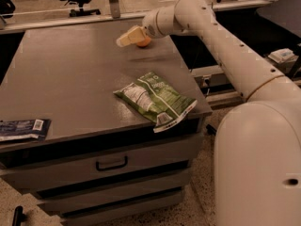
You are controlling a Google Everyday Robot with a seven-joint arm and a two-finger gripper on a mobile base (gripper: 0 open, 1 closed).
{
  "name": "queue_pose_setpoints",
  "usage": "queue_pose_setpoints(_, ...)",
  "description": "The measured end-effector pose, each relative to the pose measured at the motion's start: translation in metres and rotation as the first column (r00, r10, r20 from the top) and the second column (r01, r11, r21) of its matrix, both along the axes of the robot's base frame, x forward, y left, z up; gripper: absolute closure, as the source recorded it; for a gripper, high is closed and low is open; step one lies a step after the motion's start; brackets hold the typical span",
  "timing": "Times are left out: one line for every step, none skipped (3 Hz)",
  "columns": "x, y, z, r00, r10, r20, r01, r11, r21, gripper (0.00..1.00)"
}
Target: Move orange near green jalapeno chip bag
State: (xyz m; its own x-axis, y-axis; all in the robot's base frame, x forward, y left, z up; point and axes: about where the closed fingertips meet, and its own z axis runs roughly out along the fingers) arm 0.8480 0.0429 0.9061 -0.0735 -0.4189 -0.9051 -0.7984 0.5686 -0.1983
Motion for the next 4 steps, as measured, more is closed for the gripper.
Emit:
queue_pose_setpoints(0.008,0.001,-0.024,0.9985,-0.024,-0.049,0.024,1.000,-0.007,0.06)
queue_pose_setpoints(0.011,-0.002,-0.039,0.9956,-0.042,-0.084,0.043,0.999,0.003,0.17)
queue_pose_setpoints(0.012,-0.012,-0.040,0.9942,-0.021,-0.105,0.029,0.997,0.072,0.40)
queue_pose_setpoints(0.005,-0.032,-0.013,0.9978,0.011,-0.065,-0.003,0.993,0.121,0.63)
